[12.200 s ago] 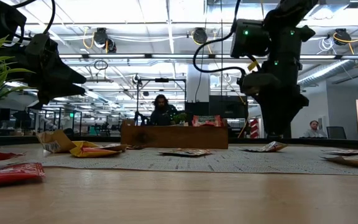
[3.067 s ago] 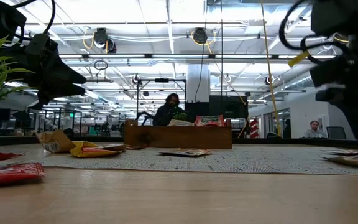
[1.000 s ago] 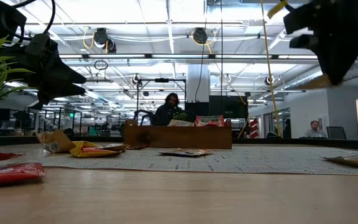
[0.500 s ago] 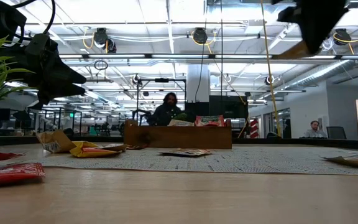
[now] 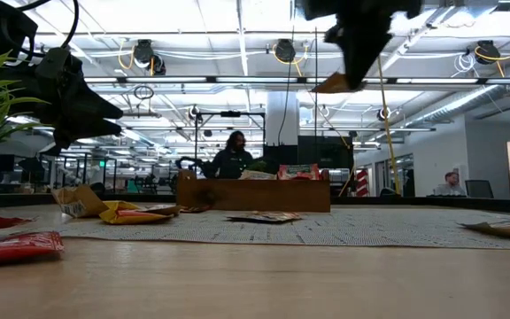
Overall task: Pick & Place Tea
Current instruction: Put the gold tea bag into the middle section of the wooden organizer
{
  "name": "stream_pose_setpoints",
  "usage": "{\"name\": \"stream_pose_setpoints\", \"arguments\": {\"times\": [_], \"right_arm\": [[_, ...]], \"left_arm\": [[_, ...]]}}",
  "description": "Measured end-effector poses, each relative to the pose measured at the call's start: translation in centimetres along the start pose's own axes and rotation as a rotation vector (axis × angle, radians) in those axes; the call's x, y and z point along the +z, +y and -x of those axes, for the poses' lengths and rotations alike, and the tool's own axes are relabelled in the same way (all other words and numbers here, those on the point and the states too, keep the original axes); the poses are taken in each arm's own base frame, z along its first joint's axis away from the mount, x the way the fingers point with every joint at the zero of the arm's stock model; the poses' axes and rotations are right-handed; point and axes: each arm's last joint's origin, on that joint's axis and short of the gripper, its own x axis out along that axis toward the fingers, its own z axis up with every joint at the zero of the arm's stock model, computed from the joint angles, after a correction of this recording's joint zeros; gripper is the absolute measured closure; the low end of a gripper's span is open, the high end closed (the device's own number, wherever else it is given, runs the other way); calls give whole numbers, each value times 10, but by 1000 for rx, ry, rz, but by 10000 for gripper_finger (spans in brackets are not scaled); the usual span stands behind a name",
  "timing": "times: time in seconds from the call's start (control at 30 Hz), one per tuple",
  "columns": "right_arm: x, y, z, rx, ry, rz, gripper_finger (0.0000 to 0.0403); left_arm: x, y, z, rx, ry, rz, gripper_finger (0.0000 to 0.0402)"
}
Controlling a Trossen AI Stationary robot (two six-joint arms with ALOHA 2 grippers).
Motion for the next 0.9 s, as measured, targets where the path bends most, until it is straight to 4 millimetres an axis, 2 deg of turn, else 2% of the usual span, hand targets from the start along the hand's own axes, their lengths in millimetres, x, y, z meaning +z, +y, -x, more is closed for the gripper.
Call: {"name": "stream_pose_setpoints", "arguments": {"times": [0.5,0.67,0.9], "right_arm": [[76,-23,-44,-14,-50,-92,398],[91,-30,-65,-38,-59,-123,398],[98,-43,-92,-83,-25,-152,398]], "left_arm": [[0,0,0,0,1,0,190],[0,0,0,0,0,0,190],[0,0,0,0,0,0,190]]}}
